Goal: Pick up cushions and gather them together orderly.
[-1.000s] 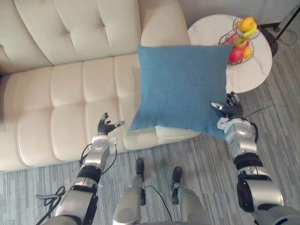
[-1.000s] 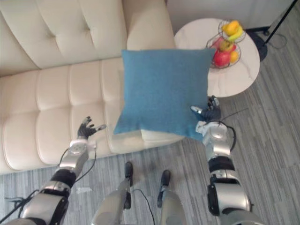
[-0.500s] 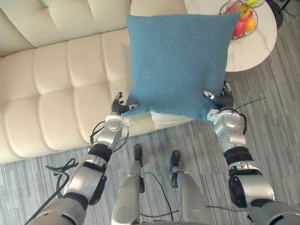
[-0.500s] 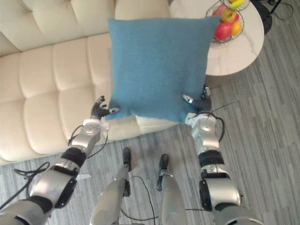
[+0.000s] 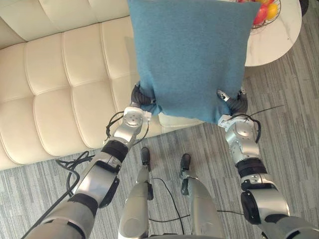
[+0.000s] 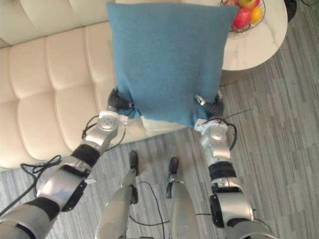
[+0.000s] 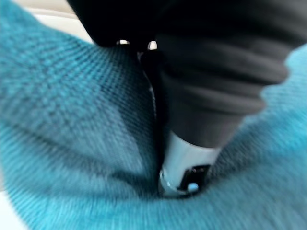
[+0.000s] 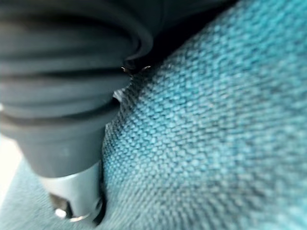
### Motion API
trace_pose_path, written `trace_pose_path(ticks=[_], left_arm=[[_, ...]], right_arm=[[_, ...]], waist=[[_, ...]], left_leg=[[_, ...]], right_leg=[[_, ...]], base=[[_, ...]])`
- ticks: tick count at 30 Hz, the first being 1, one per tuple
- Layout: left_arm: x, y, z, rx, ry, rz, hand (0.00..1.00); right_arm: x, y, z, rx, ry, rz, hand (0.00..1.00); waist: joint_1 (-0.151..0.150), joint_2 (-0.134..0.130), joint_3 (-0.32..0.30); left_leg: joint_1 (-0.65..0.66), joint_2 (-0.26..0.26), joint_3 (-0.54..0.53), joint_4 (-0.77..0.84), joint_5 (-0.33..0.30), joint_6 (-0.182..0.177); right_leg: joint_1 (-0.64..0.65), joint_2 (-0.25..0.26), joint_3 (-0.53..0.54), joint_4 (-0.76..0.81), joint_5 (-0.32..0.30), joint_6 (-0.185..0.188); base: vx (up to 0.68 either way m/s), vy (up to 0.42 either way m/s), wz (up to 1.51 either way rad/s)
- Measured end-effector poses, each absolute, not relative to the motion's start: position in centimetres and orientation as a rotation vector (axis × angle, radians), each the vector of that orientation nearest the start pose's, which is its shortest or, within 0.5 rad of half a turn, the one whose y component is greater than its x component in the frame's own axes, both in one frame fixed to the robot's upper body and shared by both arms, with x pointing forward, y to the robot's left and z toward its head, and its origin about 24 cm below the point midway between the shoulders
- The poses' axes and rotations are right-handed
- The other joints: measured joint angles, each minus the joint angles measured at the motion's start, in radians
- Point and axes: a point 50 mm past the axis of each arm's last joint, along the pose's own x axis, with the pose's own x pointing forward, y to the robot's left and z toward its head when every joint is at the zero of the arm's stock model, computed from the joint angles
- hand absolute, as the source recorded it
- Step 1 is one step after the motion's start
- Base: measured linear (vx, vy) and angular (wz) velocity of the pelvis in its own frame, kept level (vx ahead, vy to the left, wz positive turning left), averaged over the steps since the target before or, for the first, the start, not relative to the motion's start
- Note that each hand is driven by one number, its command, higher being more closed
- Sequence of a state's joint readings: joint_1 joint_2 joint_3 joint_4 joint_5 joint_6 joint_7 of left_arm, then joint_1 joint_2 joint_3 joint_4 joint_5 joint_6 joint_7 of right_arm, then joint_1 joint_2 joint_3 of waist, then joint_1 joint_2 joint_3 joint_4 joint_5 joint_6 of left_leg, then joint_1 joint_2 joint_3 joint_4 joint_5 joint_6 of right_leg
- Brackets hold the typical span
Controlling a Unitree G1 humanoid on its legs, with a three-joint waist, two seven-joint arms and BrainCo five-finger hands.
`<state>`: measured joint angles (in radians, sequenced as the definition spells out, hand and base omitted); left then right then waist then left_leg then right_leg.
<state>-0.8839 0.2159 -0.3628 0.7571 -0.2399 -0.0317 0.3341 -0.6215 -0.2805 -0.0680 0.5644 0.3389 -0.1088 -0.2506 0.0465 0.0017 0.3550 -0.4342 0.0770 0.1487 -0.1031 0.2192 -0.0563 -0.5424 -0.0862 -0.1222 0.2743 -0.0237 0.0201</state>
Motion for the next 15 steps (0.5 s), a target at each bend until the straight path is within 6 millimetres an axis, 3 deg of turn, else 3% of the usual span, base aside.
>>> trace_pose_path(ticks=[7,11,15], left_arm=[[38.4,9.2,16.3,0.158,-0.247,-0.029,1.00],[35.9,8.9,14.9,0.084,-0.282,-0.072,1.00],[33.3,9.3,12.4,0.026,-0.255,-0.091,1.00]], right_arm=[[35.4,-21.6,10.3,0.178,-0.127,-0.312,1.00],[32.2,-20.8,7.1,0.227,-0.081,-0.310,1.00],[29.3,-20.3,6.1,0.254,-0.087,-0.311,1.00]], waist=[[0.001,0.000,0.000],[-0.003,0.001,-0.001],[-0.013,0.005,-0.004]], left_leg=[[0.036,0.000,-0.005,0.000,0.000,0.000],[0.114,-0.001,-0.024,0.000,-0.022,-0.022],[0.141,-0.002,-0.045,0.000,-0.035,-0.030]], right_leg=[[0.038,0.000,0.000,-0.006,0.000,0.000],[0.126,0.000,-0.008,-0.026,-0.012,0.005],[0.161,0.000,-0.019,-0.026,-0.024,0.008]], base=[[0.01,-0.014,0.00],[0.05,-0.027,0.03],[0.03,-0.021,0.10]])
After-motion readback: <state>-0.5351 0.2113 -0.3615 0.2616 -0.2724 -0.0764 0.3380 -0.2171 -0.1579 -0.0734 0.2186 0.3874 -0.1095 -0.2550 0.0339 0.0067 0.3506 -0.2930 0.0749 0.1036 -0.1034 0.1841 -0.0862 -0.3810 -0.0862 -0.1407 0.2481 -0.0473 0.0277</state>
